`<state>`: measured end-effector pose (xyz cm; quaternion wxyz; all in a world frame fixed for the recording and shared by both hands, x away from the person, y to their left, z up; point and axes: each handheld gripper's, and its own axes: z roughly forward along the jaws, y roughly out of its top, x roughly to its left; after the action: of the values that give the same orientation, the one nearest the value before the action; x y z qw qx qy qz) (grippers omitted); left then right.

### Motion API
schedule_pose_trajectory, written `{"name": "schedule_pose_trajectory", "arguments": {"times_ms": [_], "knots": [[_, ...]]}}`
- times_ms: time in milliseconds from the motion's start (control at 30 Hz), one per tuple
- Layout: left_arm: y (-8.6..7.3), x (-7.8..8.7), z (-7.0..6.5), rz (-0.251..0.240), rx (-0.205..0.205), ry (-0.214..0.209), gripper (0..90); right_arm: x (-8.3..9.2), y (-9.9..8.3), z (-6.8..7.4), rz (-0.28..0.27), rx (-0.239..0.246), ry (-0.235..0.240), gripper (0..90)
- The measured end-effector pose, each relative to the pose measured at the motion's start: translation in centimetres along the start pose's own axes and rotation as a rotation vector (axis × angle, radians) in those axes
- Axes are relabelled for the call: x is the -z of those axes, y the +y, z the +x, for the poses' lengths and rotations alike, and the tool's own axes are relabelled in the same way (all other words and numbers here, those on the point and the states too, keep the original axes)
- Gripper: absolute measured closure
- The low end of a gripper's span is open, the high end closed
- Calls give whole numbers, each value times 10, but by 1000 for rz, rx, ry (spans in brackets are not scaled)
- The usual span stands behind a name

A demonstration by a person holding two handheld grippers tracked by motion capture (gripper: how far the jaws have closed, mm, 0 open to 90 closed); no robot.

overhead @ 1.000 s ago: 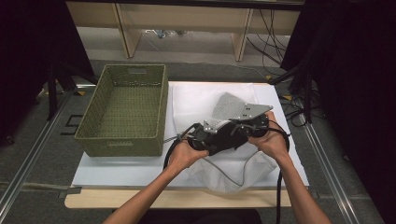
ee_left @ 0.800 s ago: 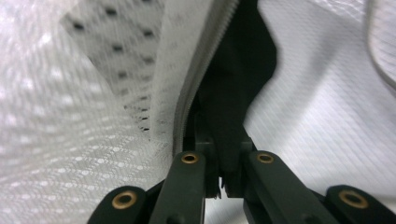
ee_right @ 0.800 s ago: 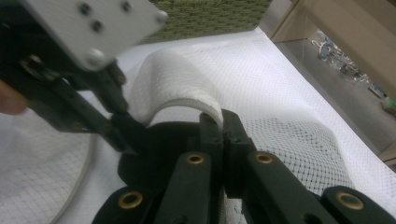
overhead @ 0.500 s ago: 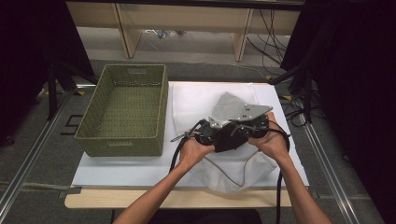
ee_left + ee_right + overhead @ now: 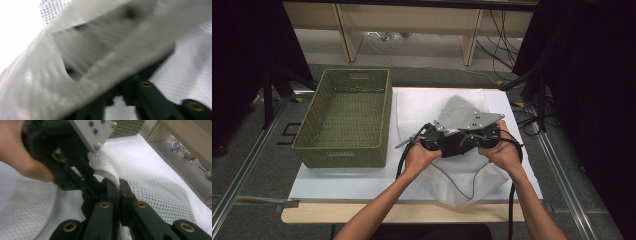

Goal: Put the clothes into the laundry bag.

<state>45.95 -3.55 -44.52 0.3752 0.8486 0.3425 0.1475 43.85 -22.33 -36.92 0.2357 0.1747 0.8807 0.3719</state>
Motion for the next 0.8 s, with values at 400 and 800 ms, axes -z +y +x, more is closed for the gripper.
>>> {"name": "schedule_pose_trajectory", "arguments": {"times_ms": [400,800], "knots": [[-34,62,-6,24,-63,-30,416,-2,-3,10,26,15,27,899],[-62,64,4,98,-41,-22,385,-5,-19,29,77,43,77,899]]}}
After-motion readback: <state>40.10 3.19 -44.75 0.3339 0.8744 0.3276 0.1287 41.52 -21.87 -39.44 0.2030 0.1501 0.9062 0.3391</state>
